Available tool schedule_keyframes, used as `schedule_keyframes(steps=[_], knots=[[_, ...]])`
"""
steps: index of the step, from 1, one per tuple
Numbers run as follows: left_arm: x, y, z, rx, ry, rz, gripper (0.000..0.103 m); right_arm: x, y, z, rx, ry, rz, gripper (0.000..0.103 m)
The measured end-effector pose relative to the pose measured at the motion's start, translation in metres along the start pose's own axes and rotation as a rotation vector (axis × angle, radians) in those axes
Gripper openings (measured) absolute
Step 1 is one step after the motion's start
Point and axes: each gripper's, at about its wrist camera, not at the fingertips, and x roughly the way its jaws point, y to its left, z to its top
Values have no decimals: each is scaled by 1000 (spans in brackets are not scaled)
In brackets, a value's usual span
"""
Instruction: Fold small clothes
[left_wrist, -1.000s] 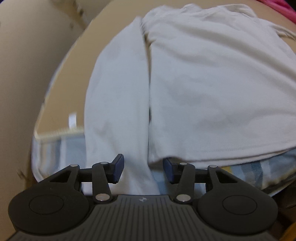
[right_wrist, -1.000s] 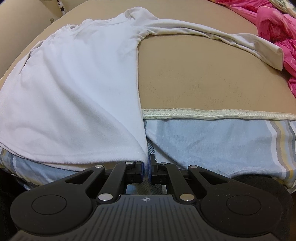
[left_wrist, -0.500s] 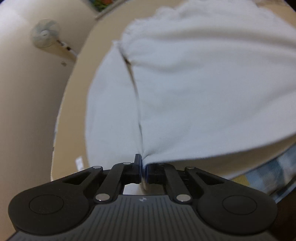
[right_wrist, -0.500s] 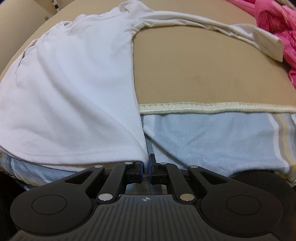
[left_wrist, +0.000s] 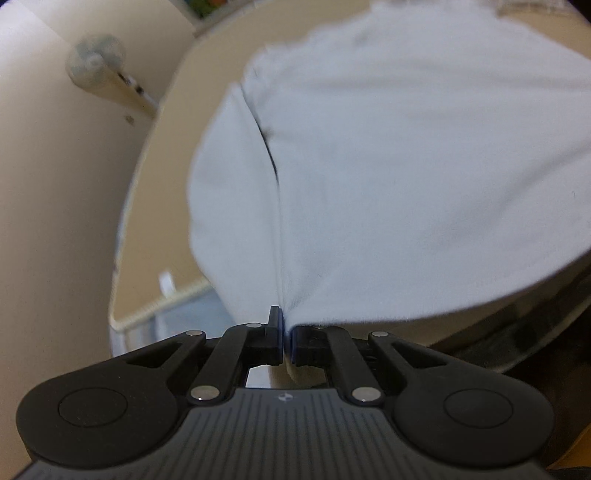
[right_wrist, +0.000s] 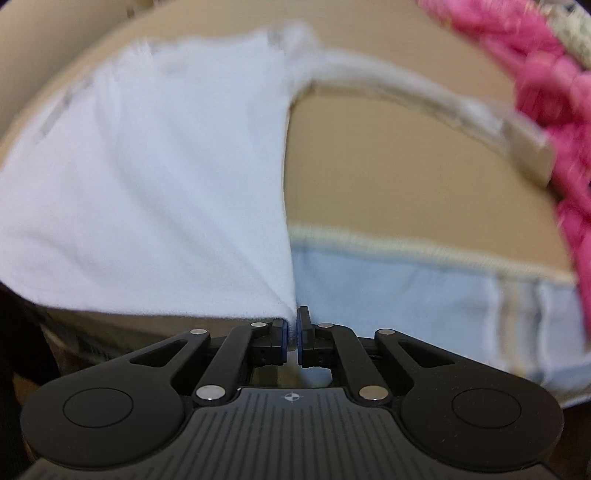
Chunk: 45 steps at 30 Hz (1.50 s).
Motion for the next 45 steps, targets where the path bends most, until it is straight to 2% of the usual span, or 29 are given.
schedule_keyframes(steps=[2, 5, 6, 7, 8, 9, 10, 14, 20, 25, 31, 39, 42, 45], knots=[[10, -5, 0, 23, 36, -8, 6, 23, 11, -8, -17, 56, -10, 4], [14, -5, 2, 67, 61, -8, 15, 37, 24, -14, -27, 114, -19, 6], [7, -5, -5, 70, 57, -3, 39, 37, 26, -16, -38, 129, -15, 8], [2, -3, -8, 67, 61, 4, 70, 34, 28, -17, -48, 141, -7, 25], [-3, 2, -9, 53, 50, 0, 79, 28, 28, -18, -49, 138, 0, 45], [-12, 8, -11, 28, 15, -13, 85, 19, 28, -20, -47, 112, 2, 52], [-21, 16, -12, 4, -13, -27, 86, 8, 27, -21, -48, 73, 8, 56], [-39, 46, -7, -117, -33, -74, 93, -20, 22, -20, -7, -14, 7, 58], [-19, 76, 29, -310, 31, -96, 95, -39, 28, -1, 52, -125, 26, 58], [15, 80, 53, -314, 98, -92, 95, -50, 38, 0, 66, -174, 40, 58], [47, 73, 63, -298, 157, -123, 95, -47, 38, -9, 114, -142, 27, 58], [62, 89, 64, -364, 165, -162, 95, -51, 45, -3, 105, -149, 0, 58], [71, 94, 61, -358, 179, -168, 95, -50, 52, 2, 86, -141, -8, 58], [81, 93, 59, -334, 194, -213, 95, -49, 61, 7, 68, -137, -13, 58]])
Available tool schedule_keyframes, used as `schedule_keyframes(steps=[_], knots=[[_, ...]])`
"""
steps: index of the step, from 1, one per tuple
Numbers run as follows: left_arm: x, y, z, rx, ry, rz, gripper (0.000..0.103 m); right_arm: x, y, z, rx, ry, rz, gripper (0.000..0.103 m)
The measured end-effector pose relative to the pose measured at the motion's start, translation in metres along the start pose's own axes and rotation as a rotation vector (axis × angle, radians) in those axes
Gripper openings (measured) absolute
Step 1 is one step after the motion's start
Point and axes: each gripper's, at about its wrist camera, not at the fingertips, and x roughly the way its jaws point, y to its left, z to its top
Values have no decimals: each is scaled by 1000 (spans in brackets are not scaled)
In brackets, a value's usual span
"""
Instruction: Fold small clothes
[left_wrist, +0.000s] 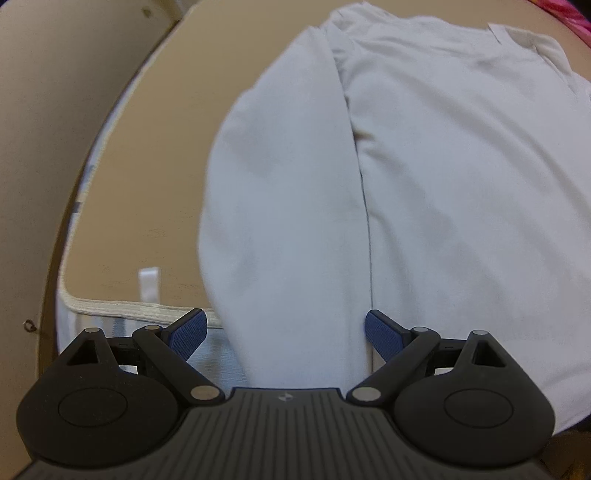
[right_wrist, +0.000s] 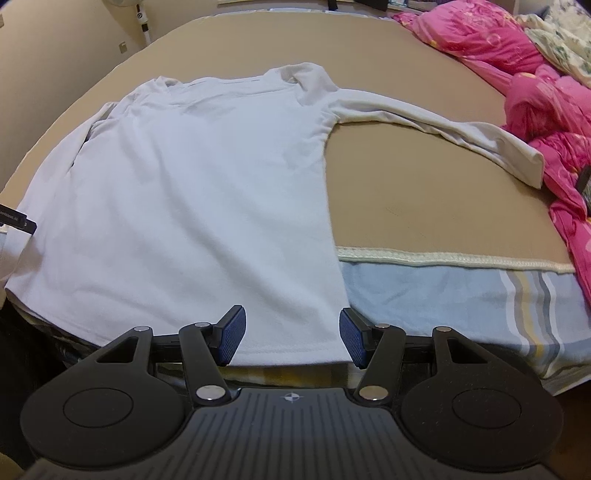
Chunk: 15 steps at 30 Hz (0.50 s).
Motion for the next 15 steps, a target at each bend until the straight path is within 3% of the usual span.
schedule_keyframes(steps=[3, 4, 5, 6, 7, 9, 11, 15], knots=[[7, -2, -1, 27, 17, -43, 92, 0, 9, 3, -17, 6, -4, 58], [8, -2, -1, 25, 8, -36, 69, 1, 11, 4, -22, 8, -7, 58], [7, 1, 0, 12, 5, -25, 54, 2, 13, 5, -28, 13, -12, 58], [6, 8, 3, -26, 6, -16, 29, 3, 15, 6, -32, 17, -14, 58], [2, 19, 7, -82, 5, -19, 13, 3, 16, 7, -36, 21, -14, 58], [-4, 50, 15, -187, -16, -22, 13, 4, 19, 10, -39, 25, -13, 58], [-7, 84, 24, -257, -38, 24, 13, 6, 22, 12, -48, 28, -18, 58], [0, 170, 35, -522, -3, 16, 14, 10, 30, 18, -66, 34, -20, 58]])
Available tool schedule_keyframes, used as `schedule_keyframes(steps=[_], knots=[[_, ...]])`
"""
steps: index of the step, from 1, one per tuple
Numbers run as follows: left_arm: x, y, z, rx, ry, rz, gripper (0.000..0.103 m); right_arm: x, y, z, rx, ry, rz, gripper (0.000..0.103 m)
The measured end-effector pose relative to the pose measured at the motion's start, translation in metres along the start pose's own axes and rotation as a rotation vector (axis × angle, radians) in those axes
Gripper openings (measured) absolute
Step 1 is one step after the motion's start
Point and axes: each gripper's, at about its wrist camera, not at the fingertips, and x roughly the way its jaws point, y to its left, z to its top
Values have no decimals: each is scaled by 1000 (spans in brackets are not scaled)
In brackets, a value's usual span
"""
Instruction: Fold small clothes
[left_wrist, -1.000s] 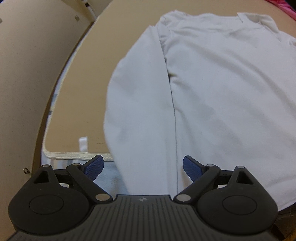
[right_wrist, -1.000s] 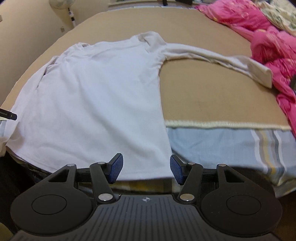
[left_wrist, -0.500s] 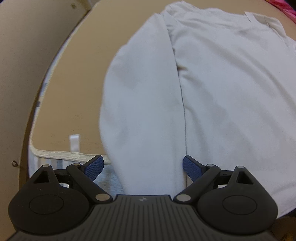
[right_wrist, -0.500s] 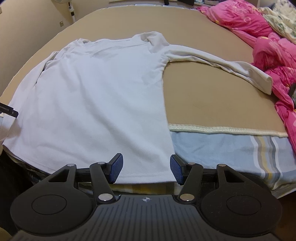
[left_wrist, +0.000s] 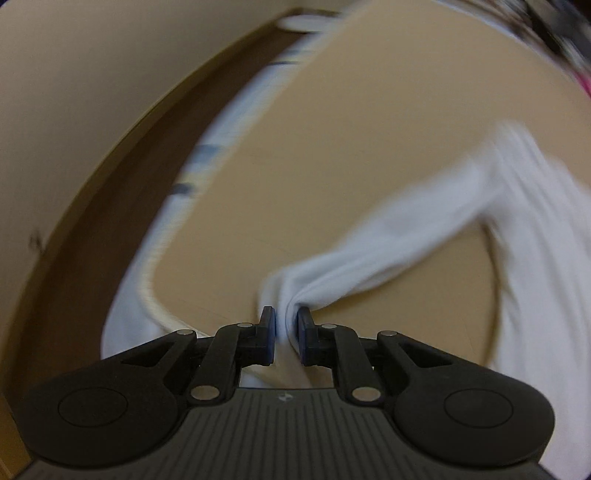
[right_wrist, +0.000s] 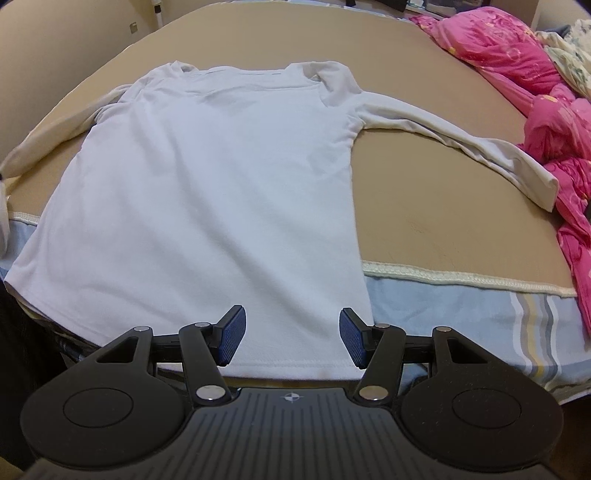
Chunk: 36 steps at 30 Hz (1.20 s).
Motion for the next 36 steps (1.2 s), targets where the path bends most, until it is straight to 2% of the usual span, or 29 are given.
schedule_keyframes(steps=[2, 4, 5, 6, 7, 8, 10, 12, 15, 17, 20, 23, 26, 27, 28, 29, 30, 31, 33, 36], knots=[[9, 31, 18, -139, 34, -8, 14, 1, 5, 2, -11, 5, 2, 58], [20, 57, 27, -286, 93, -52, 15, 2, 11, 3, -25, 13, 3, 58], [27, 66, 28, -345, 125, -92, 21, 3, 13, 3, -32, 18, 2, 58], [32, 71, 31, -381, 147, -125, 34, 4, 16, 4, -37, 24, 2, 58], [35, 74, 29, -396, 154, -144, 48, 5, 17, 5, -41, 29, 1, 58], [35, 73, 25, -394, 147, -146, 55, 6, 18, 6, -43, 34, -1, 58], [30, 71, 15, -365, 125, -148, 75, 7, 20, 9, -50, 43, -5, 58], [21, 67, 3, -333, 117, -186, 85, 9, 21, 12, -58, 49, -8, 58], [-1, 58, -17, -264, 79, -195, 85, 12, 27, 17, -78, 58, -5, 58], [-17, 45, -34, -209, 26, -155, 85, 14, 34, 20, -91, 55, 0, 58], [-32, 12, -55, -74, -38, -120, 88, 15, 44, 23, -113, 50, 18, 58], [-25, -26, -68, 53, -9, -178, 92, 14, 53, 21, -138, 53, 35, 58], [-2, -53, -66, 88, 88, -245, 96, 14, 54, 18, -141, 63, 32, 58], [9, -59, -64, 82, 120, -246, 96, 14, 52, 16, -135, 67, 27, 58], [20, -62, -61, 66, 149, -234, 86, 15, 51, 15, -129, 71, 23, 58], [28, -62, -59, 36, 171, -230, 61, 15, 50, 14, -124, 75, 18, 58], [32, -59, -59, 13, 197, -209, 5, 14, 48, 12, -122, 76, 10, 58], [33, -53, -53, -17, 228, -192, 4, 14, 46, 11, -120, 77, 1, 58], [20, -31, -36, -115, 231, -220, 4, 14, 41, 9, -114, 76, -14, 58], [-28, 26, 15, -231, 113, -253, 4, 18, 36, 9, -107, 85, -27, 59]])
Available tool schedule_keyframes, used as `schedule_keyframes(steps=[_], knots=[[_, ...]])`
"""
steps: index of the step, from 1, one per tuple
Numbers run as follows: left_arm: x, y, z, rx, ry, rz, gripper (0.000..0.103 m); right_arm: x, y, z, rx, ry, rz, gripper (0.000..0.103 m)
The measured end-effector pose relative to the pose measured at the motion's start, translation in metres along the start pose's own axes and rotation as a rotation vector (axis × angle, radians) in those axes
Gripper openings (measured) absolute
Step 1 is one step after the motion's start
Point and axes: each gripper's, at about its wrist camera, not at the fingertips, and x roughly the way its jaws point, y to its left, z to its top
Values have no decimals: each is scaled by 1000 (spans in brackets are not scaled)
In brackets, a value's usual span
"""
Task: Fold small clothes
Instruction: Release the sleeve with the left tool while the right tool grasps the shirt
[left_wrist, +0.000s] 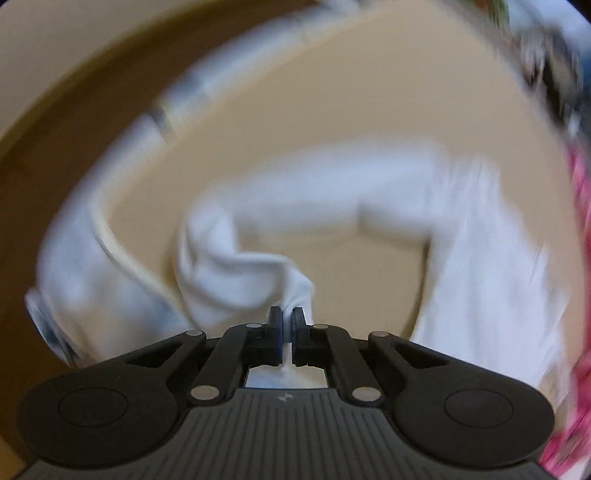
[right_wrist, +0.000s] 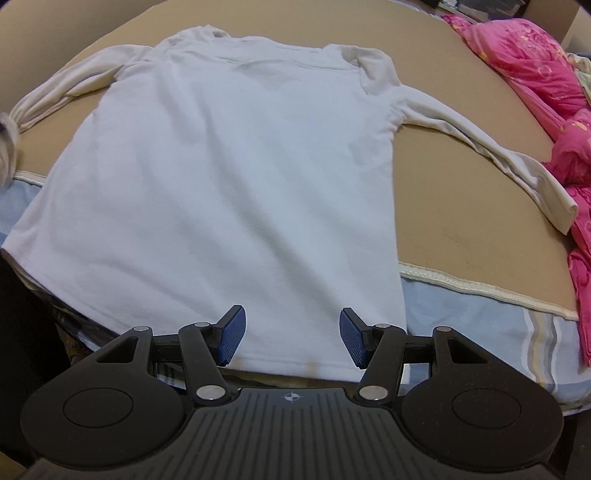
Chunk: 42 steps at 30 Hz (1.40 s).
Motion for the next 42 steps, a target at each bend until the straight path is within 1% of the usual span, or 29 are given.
schedule_keyframes(steps=[2, 3, 4, 5, 7, 9, 13, 18, 19, 21, 22, 24, 27, 30, 33, 36, 38, 39, 40, 41, 42], knots=[[-44, 23, 44, -61, -99, -4, 4, 4, 1, 2, -7, 4, -8, 59], [-63, 33, 66, -80, -146, 14, 4, 5, 2, 4, -11, 2, -9, 59], [-77, 42, 86, -101, -176, 40, 4, 5, 3, 6, -15, 0, -8, 59], [-87, 51, 106, -135, -191, 63, 4, 6, 5, 8, -18, -4, -7, 59], [-95, 62, 137, -170, -201, 108, 4, 7, 8, 12, -26, -8, -2, 59], [-94, 65, 160, -184, -212, 189, 4, 8, 12, 16, -35, -8, -2, 59], [-87, 72, 183, -214, -234, 265, 4, 12, 11, 23, -40, 7, -4, 59], [-68, 76, 204, -231, -197, 328, 4, 25, 7, 35, -38, 28, -29, 59], [-67, 80, 208, -232, -192, 323, 4, 26, 6, 37, -34, 25, -25, 59], [-60, 74, 207, -225, -173, 298, 4, 27, 6, 40, -33, 17, -12, 59], [-58, 64, 205, -205, -158, 281, 4, 28, 6, 41, -35, 15, -5, 59], [-57, 38, 196, -157, -128, 237, 4, 32, 4, 42, -37, 17, 4, 59], [-64, -34, 169, -6, -86, 118, 4, 41, -2, 40, -23, 25, 15, 59], [-77, -137, 127, 205, -55, -1, 4, 48, -12, 35, 19, 22, 38, 59], [-89, -244, 83, 387, -53, -97, 4, 53, -25, 24, 63, 18, 58, 59], [-80, -348, 37, 528, -19, -199, 4, 58, -45, 10, 125, 25, 62, 59], [-64, -399, 4, 586, 12, -243, 5, 59, -59, 1, 164, 27, 53, 59], [-56, -417, -8, 613, 32, -277, 11, 59, -66, -3, 180, 28, 48, 59], [-45, -428, -13, 639, 45, -295, 35, 60, -75, -7, 199, 30, 43, 59], [-38, -433, -20, 658, 50, -279, 53, 61, -81, -11, 213, 32, 40, 59], [-35, -432, -25, 661, 34, -248, 83, 62, -88, -14, 231, 34, 40, 59]])
